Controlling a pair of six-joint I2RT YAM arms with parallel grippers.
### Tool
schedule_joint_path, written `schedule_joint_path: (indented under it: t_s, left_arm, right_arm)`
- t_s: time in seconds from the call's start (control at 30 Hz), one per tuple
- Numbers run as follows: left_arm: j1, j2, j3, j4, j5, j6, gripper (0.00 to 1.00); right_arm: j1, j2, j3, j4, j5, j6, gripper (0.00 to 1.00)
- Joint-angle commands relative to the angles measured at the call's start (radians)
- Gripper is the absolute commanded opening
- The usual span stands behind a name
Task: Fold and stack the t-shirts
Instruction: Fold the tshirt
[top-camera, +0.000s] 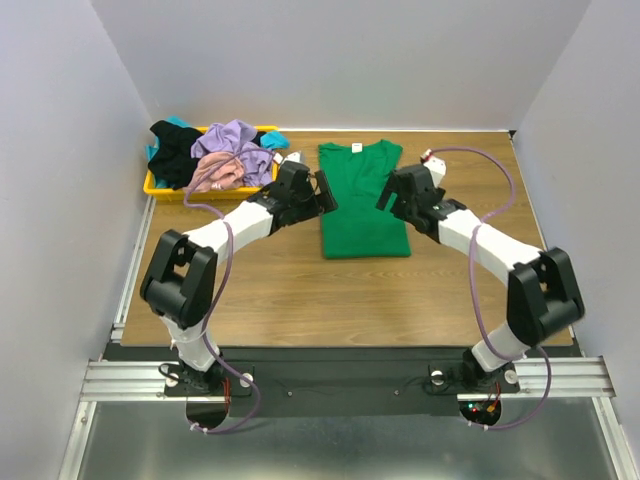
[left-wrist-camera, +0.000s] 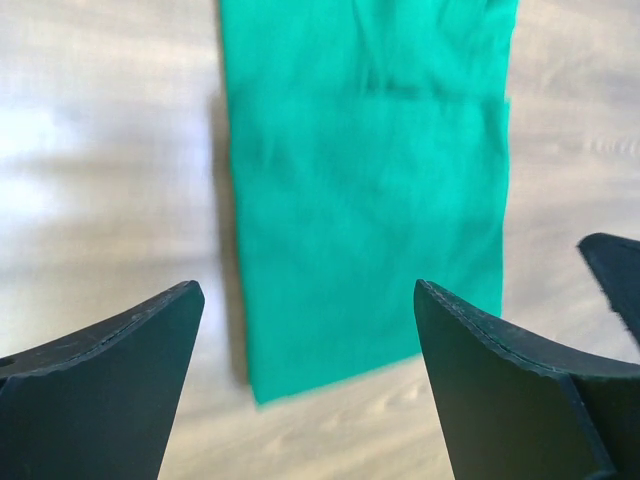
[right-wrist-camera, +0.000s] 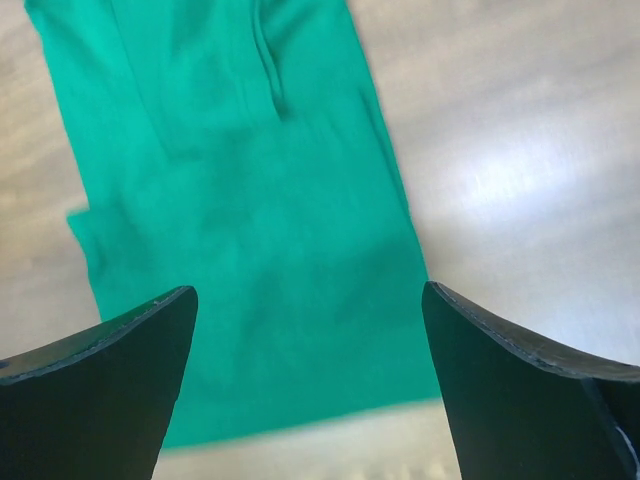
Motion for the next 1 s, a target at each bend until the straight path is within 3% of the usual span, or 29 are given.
schedule_joint_path:
  t_s: [0.0, 0.17, 0.33, 0.47, 0.63, 0.7, 0.8, 0.83, 0.97]
  left_arm:
    - [-0.045, -0.088, -0.135, 0.036, 0.022, -0.024, 0.98]
    - [-0.093, -0.102, -0.237, 0.062, 0.019, -0.063, 0.98]
    - [-0.101, -0.091, -0.284, 0.089, 0.024, -0.088, 0.96]
    - [-0.102, -0.052, -0.277, 0.096, 0.038, -0.087, 0.79]
    - [-0.104, 0.005, -0.249, 0.098, 0.054, -0.082, 0.62]
    - [-0.104, 0.022, -0.238, 0.092, 0.051, -0.079, 0.52]
    - [-0.104, 0.037, -0.229, 0.093, 0.044, -0.082, 0.49]
    - [-0.104, 0.04, -0.226, 0.093, 0.042, -0.082, 0.4]
    - [-0.104, 0.067, -0.211, 0.092, 0.05, -0.079, 0.23]
  right_arm:
    - [-0.009, -0.103, -0.142, 0.018, -0.086, 0.047, 1.0]
    - [-0.014, -0.187, -0.305, 0.016, -0.048, 0.132, 1.0]
    - [-0.02, -0.189, -0.356, 0.016, -0.018, 0.15, 1.0]
    - [-0.027, -0.135, -0.353, 0.016, -0.029, 0.155, 0.94]
    - [-0.029, -0.079, -0.349, 0.018, 0.002, 0.175, 0.66]
    - [-0.027, -0.065, -0.344, 0.018, -0.004, 0.176, 0.62]
    - [-0.029, -0.052, -0.349, 0.022, -0.001, 0.181, 0.62]
    - [-0.029, -0.045, -0.349, 0.024, -0.003, 0.179, 0.62]
    - [-0.029, -0.028, -0.352, 0.044, -0.034, 0.17, 0.55]
